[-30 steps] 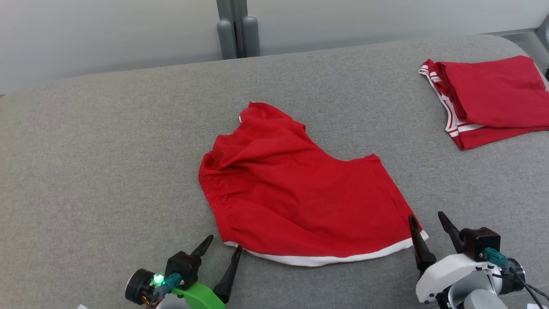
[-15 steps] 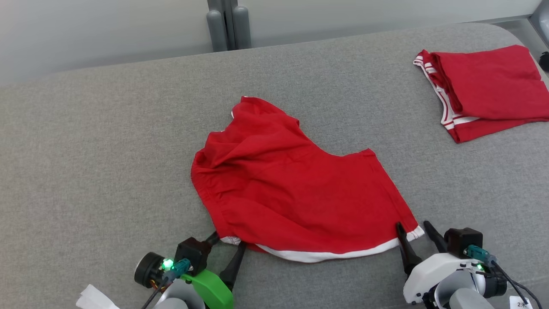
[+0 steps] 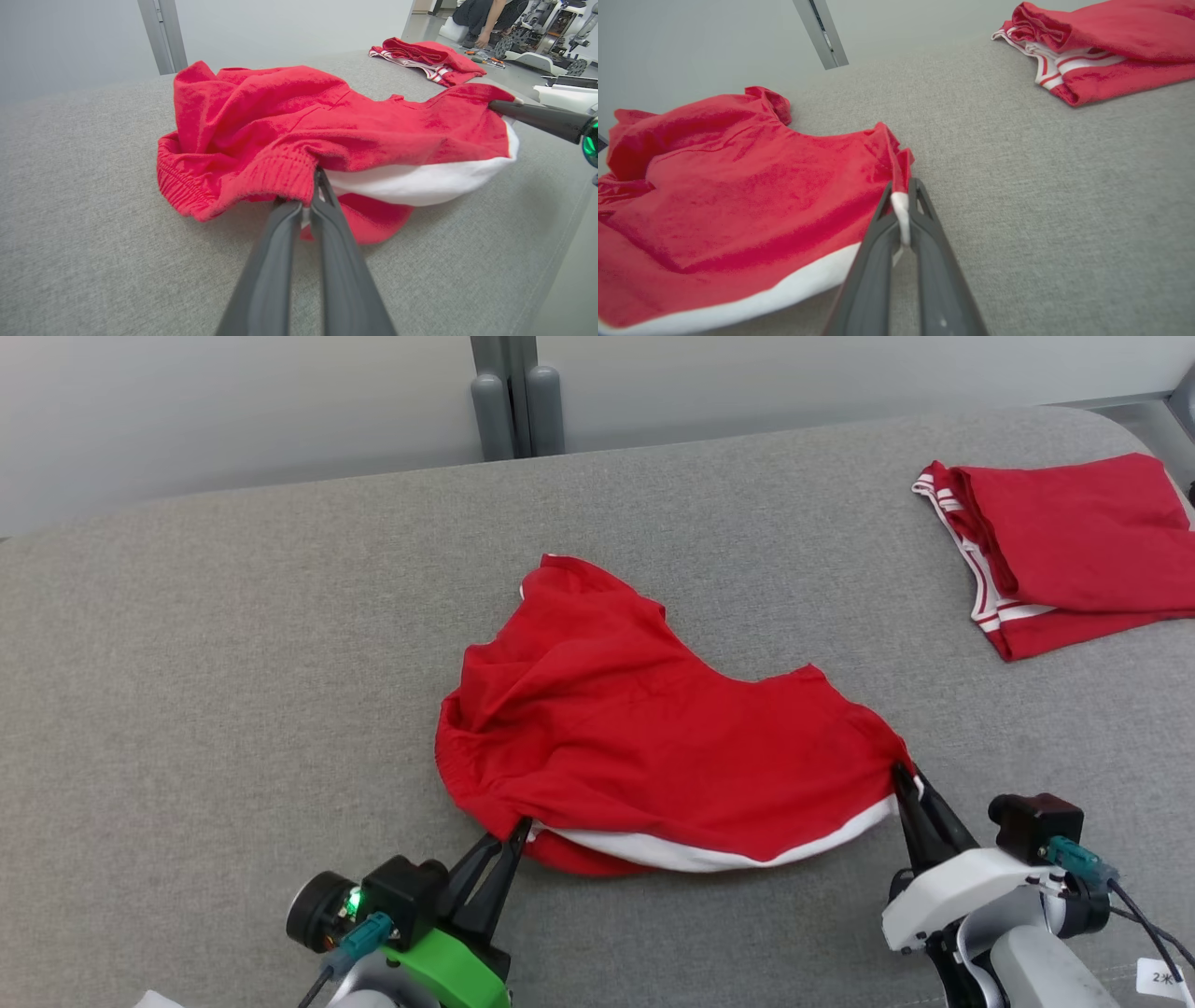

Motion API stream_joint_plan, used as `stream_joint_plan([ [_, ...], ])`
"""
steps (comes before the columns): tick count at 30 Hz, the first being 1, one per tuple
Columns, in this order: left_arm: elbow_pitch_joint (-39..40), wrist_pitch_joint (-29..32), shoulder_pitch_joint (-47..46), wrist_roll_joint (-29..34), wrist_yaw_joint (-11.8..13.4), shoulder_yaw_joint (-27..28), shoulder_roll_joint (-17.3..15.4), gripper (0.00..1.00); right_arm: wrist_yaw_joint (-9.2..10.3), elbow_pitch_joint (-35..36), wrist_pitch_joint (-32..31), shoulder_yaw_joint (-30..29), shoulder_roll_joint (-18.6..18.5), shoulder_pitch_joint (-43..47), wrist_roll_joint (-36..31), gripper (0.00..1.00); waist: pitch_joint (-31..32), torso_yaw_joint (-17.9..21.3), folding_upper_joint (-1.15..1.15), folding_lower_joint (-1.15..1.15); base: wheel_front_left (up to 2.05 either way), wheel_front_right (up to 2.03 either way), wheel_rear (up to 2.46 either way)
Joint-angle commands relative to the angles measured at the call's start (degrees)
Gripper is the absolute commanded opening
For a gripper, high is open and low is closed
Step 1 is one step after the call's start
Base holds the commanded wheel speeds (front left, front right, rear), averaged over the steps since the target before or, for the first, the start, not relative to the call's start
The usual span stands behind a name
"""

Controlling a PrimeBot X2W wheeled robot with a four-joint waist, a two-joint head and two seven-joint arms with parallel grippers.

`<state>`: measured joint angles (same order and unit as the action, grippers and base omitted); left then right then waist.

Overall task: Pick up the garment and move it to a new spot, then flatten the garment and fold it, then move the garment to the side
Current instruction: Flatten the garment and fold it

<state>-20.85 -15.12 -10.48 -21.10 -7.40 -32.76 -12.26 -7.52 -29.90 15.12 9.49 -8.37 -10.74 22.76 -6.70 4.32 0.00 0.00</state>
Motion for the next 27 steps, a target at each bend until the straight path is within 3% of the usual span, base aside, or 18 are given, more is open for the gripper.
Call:
stream_joint_plan([
  [1,1.4,0.0,-0.1,0.0,-0.1,0.2,-1.1,0.0,0.08,1.6,0.0,0.1,-0.4,-0.3,0.5,0.0,0.1,-0.2,0.0,0.0,0.0,0.0,0.0],
  [9,7.2,0.4,-9.5,-2.6,-0.1,-1.3,-5.6,0.0,0.08,5.6,0.0,3.1,-2.7,-9.8,3.5,0.0,-1.2,-0.1,0.0,0.0,0.0,0.0,0.0],
  [17,4.7,6.0,-36.1,-11.0,-0.1,-8.5,-9.7,0.0,0.06,-2.0,-2.5,4.3,-3.0,-33.6,10.4,0.0,-8.6,0.5,0.0,0.0,0.0,0.0,0.0],
  [20,1.6,7.8,-47.5,-15.5,0.0,-9.0,-10.3,0.0,0.05,-6.0,-4.3,3.1,-2.2,-44.3,14.2,0.0,-11.6,0.9,0.0,0.0,0.0,0.0,0.0],
  [27,-8.8,8.0,-70.4,-25.7,0.0,-8.0,-6.8,0.0,0.05,-15.9,-6.2,-0.1,-1.3,-67.2,20.1,0.0,-16.5,0.9,0.0,0.0,0.0,0.0,0.0],
])
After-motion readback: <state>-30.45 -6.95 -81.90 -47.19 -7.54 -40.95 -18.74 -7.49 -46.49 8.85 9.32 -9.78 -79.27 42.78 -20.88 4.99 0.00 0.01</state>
